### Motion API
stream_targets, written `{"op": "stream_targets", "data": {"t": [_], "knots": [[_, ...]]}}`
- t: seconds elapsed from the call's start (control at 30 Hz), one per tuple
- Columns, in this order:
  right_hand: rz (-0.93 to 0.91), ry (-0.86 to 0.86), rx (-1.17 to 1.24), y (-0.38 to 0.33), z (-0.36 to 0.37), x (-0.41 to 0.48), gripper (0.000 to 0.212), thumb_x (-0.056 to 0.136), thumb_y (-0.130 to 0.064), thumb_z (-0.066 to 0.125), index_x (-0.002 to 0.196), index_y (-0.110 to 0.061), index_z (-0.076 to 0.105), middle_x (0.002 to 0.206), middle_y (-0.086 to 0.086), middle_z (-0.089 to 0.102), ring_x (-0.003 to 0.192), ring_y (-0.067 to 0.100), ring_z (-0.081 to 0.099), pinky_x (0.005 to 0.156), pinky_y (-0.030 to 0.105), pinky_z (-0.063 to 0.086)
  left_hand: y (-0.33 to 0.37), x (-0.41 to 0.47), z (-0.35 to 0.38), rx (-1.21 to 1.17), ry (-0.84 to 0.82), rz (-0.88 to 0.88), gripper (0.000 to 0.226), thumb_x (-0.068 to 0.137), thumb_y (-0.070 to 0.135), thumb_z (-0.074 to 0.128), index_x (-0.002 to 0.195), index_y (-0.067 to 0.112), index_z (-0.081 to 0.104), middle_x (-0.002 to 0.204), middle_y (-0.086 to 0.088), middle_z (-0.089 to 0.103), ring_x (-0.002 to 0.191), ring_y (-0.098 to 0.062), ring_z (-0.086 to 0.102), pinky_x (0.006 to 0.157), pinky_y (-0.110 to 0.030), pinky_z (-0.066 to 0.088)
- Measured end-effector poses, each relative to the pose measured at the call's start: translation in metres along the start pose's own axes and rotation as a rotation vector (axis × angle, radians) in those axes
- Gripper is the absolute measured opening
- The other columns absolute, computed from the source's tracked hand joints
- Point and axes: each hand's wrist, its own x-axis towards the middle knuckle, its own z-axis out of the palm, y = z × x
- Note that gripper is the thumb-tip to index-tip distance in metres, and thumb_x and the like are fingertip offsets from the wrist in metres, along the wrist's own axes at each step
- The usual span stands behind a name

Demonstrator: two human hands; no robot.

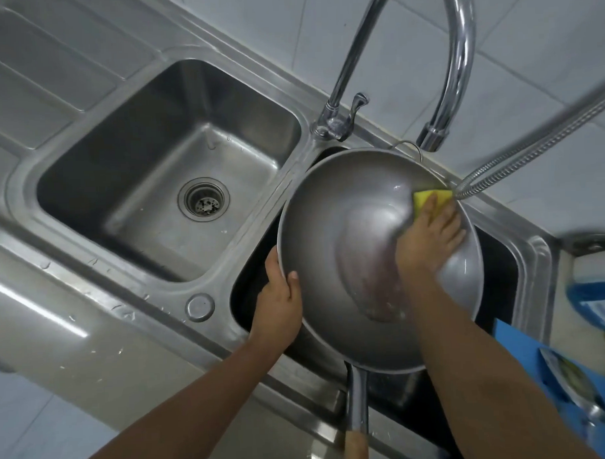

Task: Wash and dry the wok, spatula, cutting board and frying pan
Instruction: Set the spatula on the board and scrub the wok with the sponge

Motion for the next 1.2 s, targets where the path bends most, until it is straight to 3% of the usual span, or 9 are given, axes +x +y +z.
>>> {"op": "stream_targets", "data": {"t": [0.23,0.37,0.5,0.7,0.83,0.93,1.03,1.13,1.2], "knots": [[0.200,-0.431,0.090,-0.016,-0.011,-0.115,0.058,0.099,-0.039,0.035,0.152,-0.018,0.021,0.162,0.014,0.004,0.137,0.041,0.024,0.115,0.050,0.015,0.005,-0.003,-0.002,0.045,-0.001,-0.002,0.056,0.105,0.024,0.036,0.154,0.024,0.008,0.105,-0.003,0.063,0.083,-0.013,0.062,0.077,-0.032,0.052],[0.049,-0.631,0.331,-0.058,-0.027,-0.148,0.055,0.102,-0.040,0.032,0.153,-0.026,0.016,0.163,0.005,-0.001,0.141,0.039,0.018,0.116,0.051,0.016,0.003,-0.003,-0.002,0.087,0.024,0.045,0.058,0.104,0.022,0.039,0.154,0.021,0.010,0.109,-0.013,0.067,0.091,-0.025,0.067,0.081,-0.038,0.055],[-0.152,-0.574,0.590,-0.100,-0.025,-0.132,0.059,0.102,-0.036,0.035,0.155,-0.030,0.009,0.163,0.000,-0.007,0.146,0.033,0.004,0.117,0.048,0.009,-0.001,0.000,-0.002,0.096,0.020,0.073,0.058,0.103,0.021,0.039,0.153,0.022,0.011,0.122,-0.016,0.064,0.103,-0.032,0.066,0.089,-0.043,0.053],[-0.090,-0.335,0.106,-0.047,0.002,-0.034,0.067,0.100,-0.039,0.037,0.155,-0.019,0.005,0.162,0.015,-0.005,0.146,0.042,0.005,0.115,0.059,0.012,-0.003,0.001,-0.002,0.056,-0.002,0.033,0.056,0.104,0.026,0.036,0.152,0.031,0.008,0.116,-0.008,0.063,0.095,-0.024,0.065,0.085,-0.041,0.056],[0.002,-0.255,-0.175,0.024,-0.012,-0.039,0.070,0.097,-0.044,0.038,0.155,-0.019,0.007,0.161,0.017,-0.004,0.144,0.044,0.009,0.115,0.061,0.009,-0.003,0.002,0.000,0.035,-0.002,0.017,0.057,0.104,0.025,0.035,0.153,0.029,0.005,0.117,-0.009,0.062,0.096,-0.022,0.065,0.087,-0.039,0.056],[-0.059,-0.335,-0.227,0.049,-0.027,-0.083,0.067,0.097,-0.046,0.039,0.153,-0.020,0.014,0.161,0.015,0.003,0.142,0.043,0.017,0.115,0.061,0.011,-0.003,0.001,0.000,0.019,-0.004,0.011,0.058,0.104,0.023,0.036,0.154,0.026,0.005,0.112,-0.010,0.063,0.091,-0.020,0.064,0.082,-0.035,0.054],[-0.203,-0.537,-0.084,0.039,-0.041,-0.137,0.054,0.096,-0.045,0.042,0.144,-0.025,0.031,0.156,0.006,0.021,0.128,0.039,0.036,0.108,0.053,0.030,0.000,-0.001,0.000,0.031,0.006,0.024,0.058,0.104,0.020,0.036,0.154,0.023,0.006,0.108,-0.011,0.063,0.090,-0.023,0.063,0.080,-0.034,0.052],[-0.243,-0.626,0.174,0.019,-0.055,-0.173,0.049,0.085,-0.062,0.044,0.119,-0.029,0.060,0.126,-0.001,0.058,0.107,0.029,0.054,0.095,0.042,0.046,0.001,-0.002,0.000,0.066,0.028,0.033,0.056,0.104,0.020,0.036,0.153,0.021,0.009,0.110,-0.015,0.062,0.089,-0.023,0.062,0.078,-0.037,0.054],[-0.207,-0.640,0.344,0.016,-0.063,-0.178,0.038,0.083,-0.057,0.055,0.101,-0.027,0.069,0.099,-0.006,0.069,0.093,0.021,0.062,0.085,0.036,0.051,0.001,-0.002,0.000,0.065,0.021,0.028,0.055,0.104,0.021,0.037,0.152,0.020,0.010,0.108,-0.016,0.063,0.086,-0.022,0.063,0.074,-0.035,0.055]]}}
